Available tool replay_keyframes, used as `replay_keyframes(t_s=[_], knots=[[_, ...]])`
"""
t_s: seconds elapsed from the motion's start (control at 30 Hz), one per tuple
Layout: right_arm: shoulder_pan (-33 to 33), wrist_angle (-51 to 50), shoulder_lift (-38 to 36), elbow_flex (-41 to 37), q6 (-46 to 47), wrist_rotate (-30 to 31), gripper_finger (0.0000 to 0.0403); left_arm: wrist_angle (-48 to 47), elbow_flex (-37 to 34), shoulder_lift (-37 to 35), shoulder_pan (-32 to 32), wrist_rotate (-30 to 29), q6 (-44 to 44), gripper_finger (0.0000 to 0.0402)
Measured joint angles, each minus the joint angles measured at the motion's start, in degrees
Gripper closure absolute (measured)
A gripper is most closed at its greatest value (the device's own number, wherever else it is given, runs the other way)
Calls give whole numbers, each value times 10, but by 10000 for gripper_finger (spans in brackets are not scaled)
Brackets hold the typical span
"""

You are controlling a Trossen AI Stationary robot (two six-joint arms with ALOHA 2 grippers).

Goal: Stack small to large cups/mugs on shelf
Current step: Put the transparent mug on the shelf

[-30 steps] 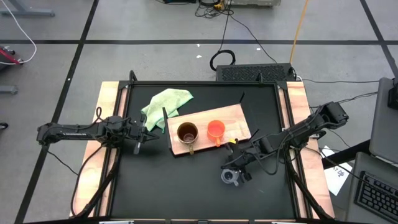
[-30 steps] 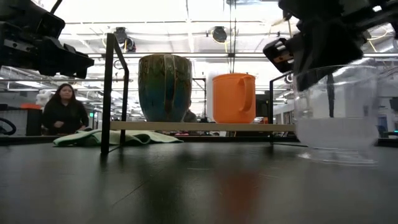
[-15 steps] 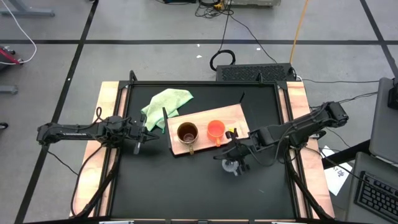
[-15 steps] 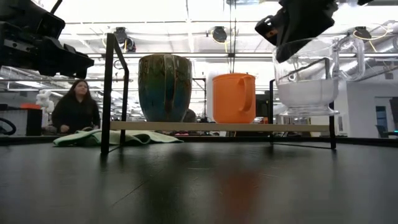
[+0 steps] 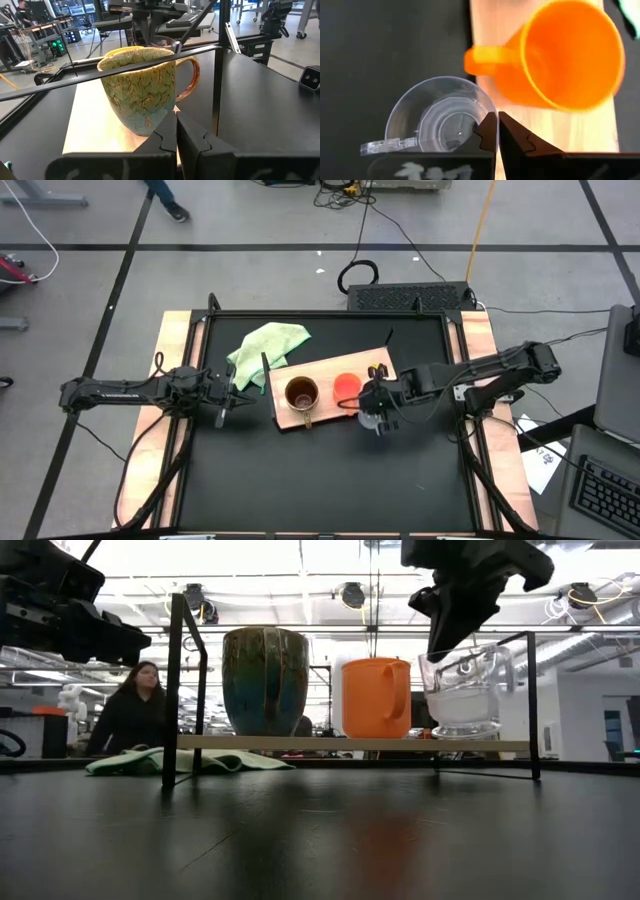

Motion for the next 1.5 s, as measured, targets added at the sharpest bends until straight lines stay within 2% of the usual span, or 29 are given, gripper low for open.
replay_keyframes(t_s=[0.27,0.5,0.8,1.03,1.27,1.5], knots=[[-30,-25,-42,0,4,0,403,-9,0,0,0,0,0,377],[-61,-23,-84,-9,14,0,403,-11,0,0,0,0,1,376],[-114,20,-138,-89,25,-9,403,-12,0,0,0,0,5,376],[-147,96,-181,-147,3,-65,403,-11,0,0,0,1,4,376],[-167,104,-193,-178,-19,-93,403,-11,0,0,0,0,5,376],[-181,114,-188,-180,-41,-93,403,-10,0,0,0,0,7,376]])
